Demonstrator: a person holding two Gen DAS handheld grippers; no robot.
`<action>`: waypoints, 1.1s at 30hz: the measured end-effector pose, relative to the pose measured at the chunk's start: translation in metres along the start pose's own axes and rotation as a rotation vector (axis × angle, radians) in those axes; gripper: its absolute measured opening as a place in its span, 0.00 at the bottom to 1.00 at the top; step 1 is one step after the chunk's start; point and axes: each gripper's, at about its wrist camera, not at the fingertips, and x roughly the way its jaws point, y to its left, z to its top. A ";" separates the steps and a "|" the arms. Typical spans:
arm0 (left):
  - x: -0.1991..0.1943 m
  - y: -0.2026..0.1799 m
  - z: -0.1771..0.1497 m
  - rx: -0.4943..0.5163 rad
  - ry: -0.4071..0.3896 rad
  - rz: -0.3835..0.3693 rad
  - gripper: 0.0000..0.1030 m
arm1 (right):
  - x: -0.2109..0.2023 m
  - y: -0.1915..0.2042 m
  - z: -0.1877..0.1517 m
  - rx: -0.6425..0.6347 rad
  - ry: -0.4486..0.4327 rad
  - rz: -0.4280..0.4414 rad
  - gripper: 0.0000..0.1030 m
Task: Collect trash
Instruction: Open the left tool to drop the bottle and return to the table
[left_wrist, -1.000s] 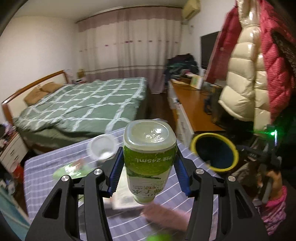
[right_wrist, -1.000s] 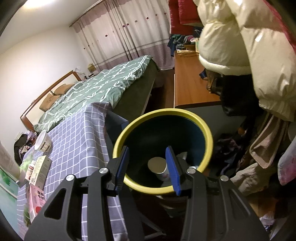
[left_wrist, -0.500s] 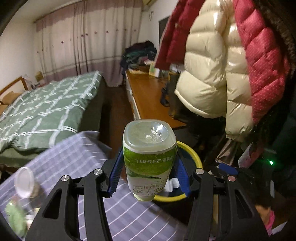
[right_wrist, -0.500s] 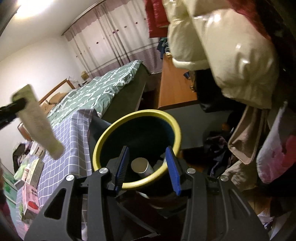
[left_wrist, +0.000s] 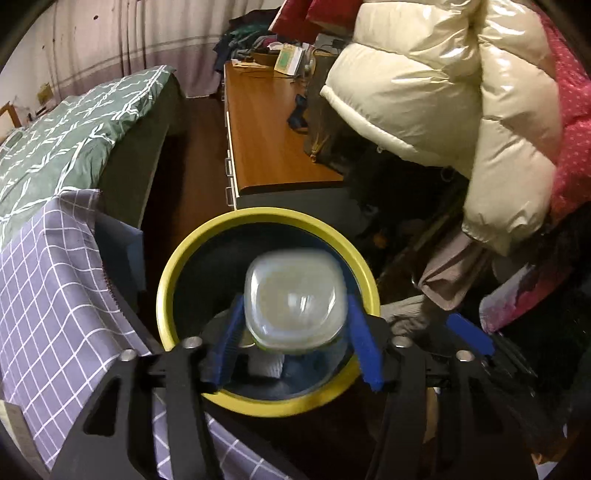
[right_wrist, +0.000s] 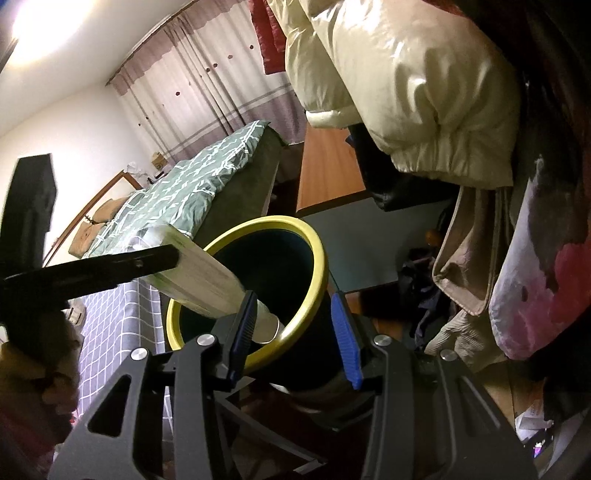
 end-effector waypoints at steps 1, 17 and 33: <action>-0.002 0.001 0.000 -0.001 -0.016 0.013 0.65 | -0.001 -0.001 -0.001 -0.002 0.000 0.002 0.41; -0.189 0.067 -0.028 -0.038 -0.330 0.097 0.90 | 0.007 0.034 -0.009 -0.067 0.027 0.033 0.42; -0.331 0.248 -0.197 -0.402 -0.540 0.476 0.93 | 0.016 0.153 -0.038 -0.292 0.109 0.113 0.42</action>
